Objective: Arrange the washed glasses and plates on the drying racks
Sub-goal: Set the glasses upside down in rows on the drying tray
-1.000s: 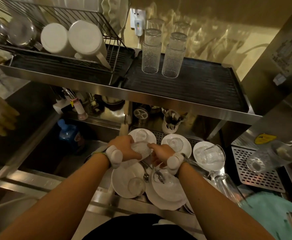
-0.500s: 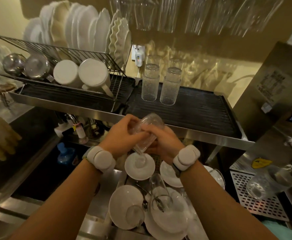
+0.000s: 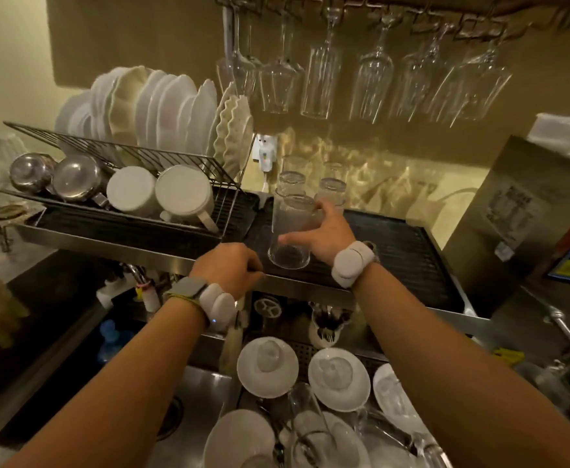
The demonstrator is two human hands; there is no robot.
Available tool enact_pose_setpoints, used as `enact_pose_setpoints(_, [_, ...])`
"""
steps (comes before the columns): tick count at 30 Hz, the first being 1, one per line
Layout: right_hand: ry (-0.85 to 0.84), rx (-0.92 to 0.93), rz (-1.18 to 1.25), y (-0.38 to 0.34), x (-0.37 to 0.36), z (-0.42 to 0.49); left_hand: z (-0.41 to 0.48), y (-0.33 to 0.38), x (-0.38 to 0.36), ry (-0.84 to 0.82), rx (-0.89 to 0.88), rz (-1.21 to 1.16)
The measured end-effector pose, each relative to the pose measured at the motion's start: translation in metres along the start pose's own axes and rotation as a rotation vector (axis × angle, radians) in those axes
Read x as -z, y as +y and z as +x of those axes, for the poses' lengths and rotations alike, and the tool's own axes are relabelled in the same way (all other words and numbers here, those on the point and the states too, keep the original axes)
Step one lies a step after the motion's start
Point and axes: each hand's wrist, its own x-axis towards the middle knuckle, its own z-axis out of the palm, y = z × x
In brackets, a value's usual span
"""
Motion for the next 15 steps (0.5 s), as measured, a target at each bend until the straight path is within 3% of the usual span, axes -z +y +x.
enact_pose_setpoints(15, [0.019,0.024,-0.037,0.029,-0.034,0.020,0.016,-0.004,0.004,-0.077,0.067,0.013])
